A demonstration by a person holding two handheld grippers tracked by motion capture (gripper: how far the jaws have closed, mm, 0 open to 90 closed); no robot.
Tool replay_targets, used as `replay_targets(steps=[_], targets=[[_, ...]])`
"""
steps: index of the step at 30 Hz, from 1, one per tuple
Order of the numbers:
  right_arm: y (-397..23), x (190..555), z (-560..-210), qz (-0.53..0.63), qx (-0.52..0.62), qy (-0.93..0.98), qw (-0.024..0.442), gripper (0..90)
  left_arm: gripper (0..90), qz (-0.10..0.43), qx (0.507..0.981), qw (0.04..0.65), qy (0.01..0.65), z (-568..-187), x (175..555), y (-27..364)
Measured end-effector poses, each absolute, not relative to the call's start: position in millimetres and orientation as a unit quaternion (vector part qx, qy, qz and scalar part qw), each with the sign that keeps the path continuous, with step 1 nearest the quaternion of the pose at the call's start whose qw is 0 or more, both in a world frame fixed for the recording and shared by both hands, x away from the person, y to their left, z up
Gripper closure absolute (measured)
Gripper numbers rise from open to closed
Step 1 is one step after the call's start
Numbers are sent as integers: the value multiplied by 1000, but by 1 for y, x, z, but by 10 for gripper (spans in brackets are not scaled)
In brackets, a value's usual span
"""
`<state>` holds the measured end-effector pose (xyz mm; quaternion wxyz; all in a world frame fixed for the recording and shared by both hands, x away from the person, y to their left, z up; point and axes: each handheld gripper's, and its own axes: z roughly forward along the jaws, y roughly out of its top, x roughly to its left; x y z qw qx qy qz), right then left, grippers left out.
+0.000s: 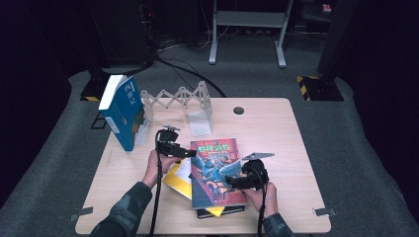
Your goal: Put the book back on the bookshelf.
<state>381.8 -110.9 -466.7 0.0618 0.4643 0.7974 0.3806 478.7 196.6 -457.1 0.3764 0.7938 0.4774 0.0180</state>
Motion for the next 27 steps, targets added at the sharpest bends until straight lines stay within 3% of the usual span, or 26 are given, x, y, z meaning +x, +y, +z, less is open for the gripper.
replay_targets(steps=[5, 15, 27], targets=[[-110, 382, -467, 382, 459, 799, 72, 199, 76, 4, 790, 378, 482, -461, 493, 188], [-108, 386, -467, 380, 459, 800, 73, 193, 170, -26, 805, 375, 458, -469, 509, 164], [-110, 387, -468, 386, 462, 796, 59, 198, 205, -3, 799, 392, 457, -452, 503, 164]])
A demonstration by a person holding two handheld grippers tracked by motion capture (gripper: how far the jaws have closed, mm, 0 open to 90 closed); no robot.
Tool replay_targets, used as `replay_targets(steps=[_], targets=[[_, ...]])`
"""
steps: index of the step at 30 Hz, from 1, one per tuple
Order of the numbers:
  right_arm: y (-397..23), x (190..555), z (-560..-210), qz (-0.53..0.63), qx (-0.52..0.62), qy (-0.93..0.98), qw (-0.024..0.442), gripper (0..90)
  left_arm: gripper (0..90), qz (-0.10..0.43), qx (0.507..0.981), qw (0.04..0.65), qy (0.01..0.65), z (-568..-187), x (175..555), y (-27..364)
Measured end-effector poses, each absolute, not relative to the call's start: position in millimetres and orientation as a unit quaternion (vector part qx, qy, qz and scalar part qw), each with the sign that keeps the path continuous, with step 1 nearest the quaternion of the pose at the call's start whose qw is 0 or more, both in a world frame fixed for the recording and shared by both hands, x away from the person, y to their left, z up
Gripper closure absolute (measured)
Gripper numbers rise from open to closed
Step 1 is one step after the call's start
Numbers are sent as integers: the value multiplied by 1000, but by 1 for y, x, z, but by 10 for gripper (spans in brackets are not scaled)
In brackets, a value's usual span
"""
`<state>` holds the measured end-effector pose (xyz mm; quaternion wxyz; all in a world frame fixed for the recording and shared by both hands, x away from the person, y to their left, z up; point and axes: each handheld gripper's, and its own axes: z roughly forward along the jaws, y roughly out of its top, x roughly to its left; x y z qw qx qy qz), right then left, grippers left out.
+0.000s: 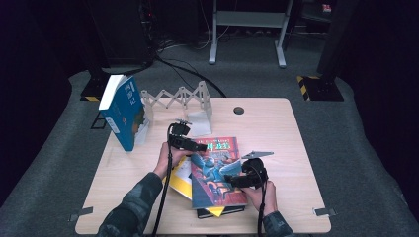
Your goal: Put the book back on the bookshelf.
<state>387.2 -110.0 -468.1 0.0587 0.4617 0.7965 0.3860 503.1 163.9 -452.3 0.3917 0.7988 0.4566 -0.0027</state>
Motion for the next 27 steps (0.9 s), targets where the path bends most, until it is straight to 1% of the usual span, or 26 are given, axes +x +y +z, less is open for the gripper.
replay_targets(steps=[4, 5, 8, 14, 15, 16, 17, 18, 22, 23, 25, 27], targets=[[-111, 387, -467, 384, 464, 796, 55, 200, 218, -6, 792, 412, 450, -439, 501, 167], [-111, 386, -466, 386, 463, 795, 60, 200, 222, -8, 787, 429, 443, -431, 498, 169], [-112, 385, -466, 391, 466, 792, 57, 201, 232, -14, 774, 453, 442, -425, 494, 172], [-112, 384, -469, 405, 460, 788, 59, 202, 236, -40, 751, 471, 461, -431, 494, 182], [-112, 384, -469, 405, 459, 789, 58, 202, 236, -52, 742, 471, 474, -436, 495, 184], [-111, 384, -470, 407, 455, 790, 61, 202, 236, -52, 742, 471, 474, -436, 495, 184], [-111, 385, -470, 408, 454, 790, 62, 202, 237, -65, 738, 473, 478, -440, 496, 187], [-112, 385, -471, 409, 453, 790, 62, 202, 237, -63, 742, 466, 479, -440, 497, 187], [-110, 385, -471, 405, 460, 788, 59, 200, 232, -17, 787, 399, 469, -446, 497, 174], [-110, 385, -472, 406, 460, 788, 59, 199, 227, -17, 787, 399, 469, -446, 497, 174], [-109, 386, -472, 407, 459, 788, 62, 196, 216, -8, 804, 369, 467, -459, 502, 168], [-108, 386, -472, 401, 462, 788, 64, 194, 194, -26, 801, 369, 470, -467, 505, 170]])
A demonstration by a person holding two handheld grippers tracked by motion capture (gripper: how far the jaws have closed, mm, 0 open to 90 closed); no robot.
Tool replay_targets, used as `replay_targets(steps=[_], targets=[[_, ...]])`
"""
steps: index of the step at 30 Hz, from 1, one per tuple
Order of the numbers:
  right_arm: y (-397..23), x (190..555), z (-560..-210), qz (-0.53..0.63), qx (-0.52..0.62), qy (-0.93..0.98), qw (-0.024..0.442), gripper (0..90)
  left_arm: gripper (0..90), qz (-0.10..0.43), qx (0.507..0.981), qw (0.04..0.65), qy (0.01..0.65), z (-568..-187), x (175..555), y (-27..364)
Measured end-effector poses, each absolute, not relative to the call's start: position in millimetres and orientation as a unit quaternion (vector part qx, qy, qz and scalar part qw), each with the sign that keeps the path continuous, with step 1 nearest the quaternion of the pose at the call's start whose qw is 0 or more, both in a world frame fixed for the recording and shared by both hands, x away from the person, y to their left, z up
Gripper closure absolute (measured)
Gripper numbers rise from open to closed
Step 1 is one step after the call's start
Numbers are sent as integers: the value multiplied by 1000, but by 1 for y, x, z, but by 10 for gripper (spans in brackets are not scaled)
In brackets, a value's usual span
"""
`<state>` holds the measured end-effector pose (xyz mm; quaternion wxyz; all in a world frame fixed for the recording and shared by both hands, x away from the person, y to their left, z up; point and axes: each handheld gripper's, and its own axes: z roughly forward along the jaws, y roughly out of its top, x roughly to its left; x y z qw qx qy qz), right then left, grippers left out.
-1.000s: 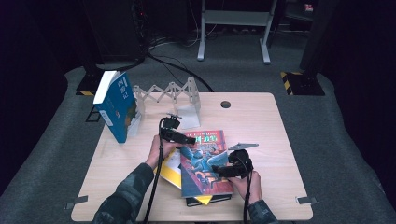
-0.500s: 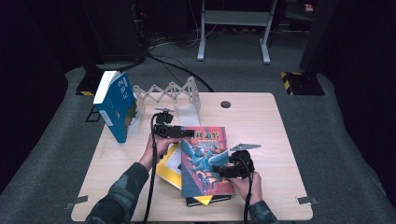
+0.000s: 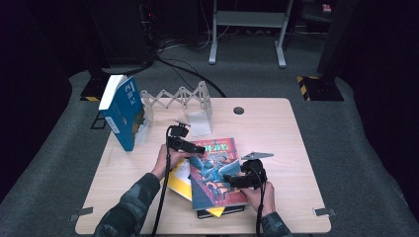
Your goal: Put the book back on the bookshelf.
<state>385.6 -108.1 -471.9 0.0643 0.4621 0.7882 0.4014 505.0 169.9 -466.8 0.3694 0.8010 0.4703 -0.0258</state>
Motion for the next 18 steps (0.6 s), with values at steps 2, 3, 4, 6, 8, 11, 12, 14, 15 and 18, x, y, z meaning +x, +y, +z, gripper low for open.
replay_targets(steps=[2, 3, 4, 6, 8, 11, 12, 14, 15, 18], targets=[[-107, 385, -472, 400, 461, 789, 73, 194, 189, -38, 795, 380, 471, -470, 507, 171], [-107, 385, -472, 401, 461, 788, 74, 195, 187, -34, 797, 380, 469, -470, 507, 170], [-107, 385, -472, 403, 465, 785, 72, 195, 183, -36, 796, 378, 472, -469, 508, 168], [-105, 383, -472, 399, 482, 777, 69, 191, 181, -28, 797, 377, 470, -468, 513, 163], [-103, 384, -472, 400, 485, 774, 76, 182, 179, -30, 796, 380, 470, -469, 520, 158], [-103, 385, -474, 403, 494, 766, 84, 173, 179, -27, 795, 386, 468, -470, 525, 153], [-104, 385, -474, 405, 494, 765, 83, 174, 179, -31, 796, 388, 464, -471, 527, 152], [-105, 385, -475, 408, 490, 766, 84, 179, 190, -30, 798, 387, 461, -470, 526, 156], [-105, 385, -475, 410, 490, 765, 82, 180, 191, -31, 801, 383, 459, -469, 525, 157], [-106, 385, -475, 409, 489, 766, 82, 180, 189, -34, 800, 383, 461, -470, 521, 162]])
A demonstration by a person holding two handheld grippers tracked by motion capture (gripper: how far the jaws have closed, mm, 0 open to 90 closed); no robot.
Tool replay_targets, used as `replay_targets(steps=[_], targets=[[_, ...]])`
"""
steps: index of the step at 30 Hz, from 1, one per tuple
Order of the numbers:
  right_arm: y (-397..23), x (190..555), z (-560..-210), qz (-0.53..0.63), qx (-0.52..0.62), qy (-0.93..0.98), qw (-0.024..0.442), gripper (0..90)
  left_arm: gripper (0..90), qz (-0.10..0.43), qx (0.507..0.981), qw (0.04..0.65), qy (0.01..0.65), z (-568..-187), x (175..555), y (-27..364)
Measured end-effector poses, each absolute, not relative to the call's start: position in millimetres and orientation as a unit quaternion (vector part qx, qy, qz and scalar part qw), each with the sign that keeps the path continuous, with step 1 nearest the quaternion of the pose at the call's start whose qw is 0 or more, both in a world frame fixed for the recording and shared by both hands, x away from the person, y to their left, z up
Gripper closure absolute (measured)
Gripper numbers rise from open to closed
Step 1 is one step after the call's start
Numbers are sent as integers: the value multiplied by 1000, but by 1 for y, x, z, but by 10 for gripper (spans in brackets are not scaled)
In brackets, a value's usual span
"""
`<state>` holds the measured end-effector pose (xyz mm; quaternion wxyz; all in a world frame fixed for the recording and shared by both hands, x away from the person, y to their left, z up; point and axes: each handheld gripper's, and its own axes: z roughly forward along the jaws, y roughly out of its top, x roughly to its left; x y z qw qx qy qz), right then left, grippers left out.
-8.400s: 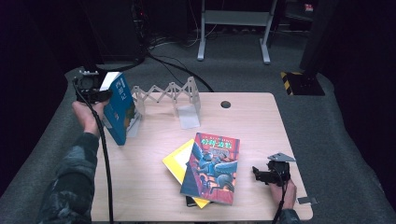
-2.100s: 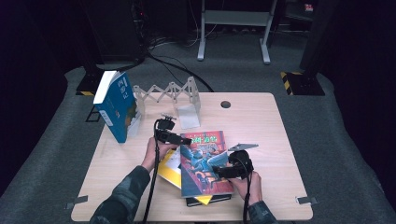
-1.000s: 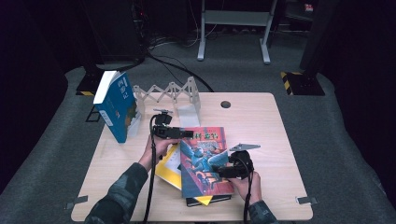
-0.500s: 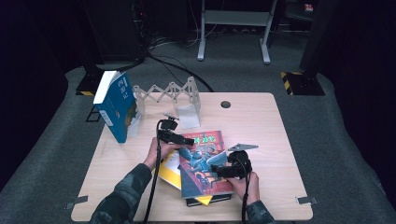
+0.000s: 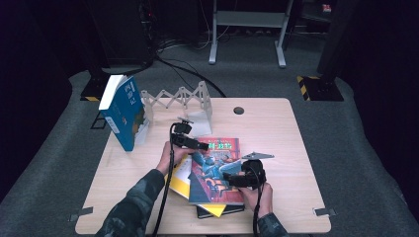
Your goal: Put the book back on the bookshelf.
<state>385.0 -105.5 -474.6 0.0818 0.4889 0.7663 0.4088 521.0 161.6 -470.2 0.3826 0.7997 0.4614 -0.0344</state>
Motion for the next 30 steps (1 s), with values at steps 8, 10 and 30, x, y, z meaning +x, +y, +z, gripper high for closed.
replay_targets(steps=[8, 10, 30], targets=[[-105, 384, -474, 407, 490, 767, 85, 179, 161, -84, 801, 384, 452, -477, 519, 160], [-105, 385, -474, 407, 487, 768, 84, 179, 134, -73, 804, 374, 456, -476, 517, 156], [-104, 384, -471, 397, 489, 771, 95, 186, 404, 53, 851, 328, 406, -417, 485, 128]])
